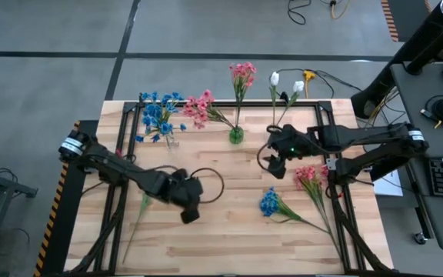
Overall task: Sort flowers into vase by color
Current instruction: Put the white flower into the right transparent vase
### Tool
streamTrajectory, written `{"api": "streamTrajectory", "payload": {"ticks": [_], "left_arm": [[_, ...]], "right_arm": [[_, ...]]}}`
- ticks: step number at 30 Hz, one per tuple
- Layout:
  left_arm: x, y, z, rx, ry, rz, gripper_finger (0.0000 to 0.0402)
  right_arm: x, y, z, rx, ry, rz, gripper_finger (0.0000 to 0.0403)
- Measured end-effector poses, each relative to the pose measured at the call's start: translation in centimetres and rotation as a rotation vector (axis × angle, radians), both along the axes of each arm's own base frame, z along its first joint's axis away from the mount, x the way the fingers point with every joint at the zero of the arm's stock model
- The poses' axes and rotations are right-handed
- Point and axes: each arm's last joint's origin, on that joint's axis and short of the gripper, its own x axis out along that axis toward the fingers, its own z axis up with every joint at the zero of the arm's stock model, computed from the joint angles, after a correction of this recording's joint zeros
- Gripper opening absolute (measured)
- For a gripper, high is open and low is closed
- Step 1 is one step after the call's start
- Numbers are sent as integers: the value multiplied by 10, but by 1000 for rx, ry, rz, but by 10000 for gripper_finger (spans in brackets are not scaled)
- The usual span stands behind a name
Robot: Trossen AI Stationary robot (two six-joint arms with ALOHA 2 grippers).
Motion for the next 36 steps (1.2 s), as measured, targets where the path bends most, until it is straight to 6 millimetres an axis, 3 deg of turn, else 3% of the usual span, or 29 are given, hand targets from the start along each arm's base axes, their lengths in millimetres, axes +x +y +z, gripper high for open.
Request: {"api": "streamTrajectory", "payload": {"ticks": [6, 12, 25, 36], "left_arm": [[-32, -13, -5, -199, 303, 322, 178], [-69, -21, -11, -148, 568, 580, 178], [-89, -28, -35, -121, 570, 689, 178], [-105, -20, -57, -91, 611, 747, 173]], "right_arm": [[2, 10, -2, -1, 9, 41, 224], [2, 11, -2, -6, 5, 49, 224], [2, 11, -2, -10, 7, 55, 224], [2, 11, -2, -9, 7, 54, 224]]}}
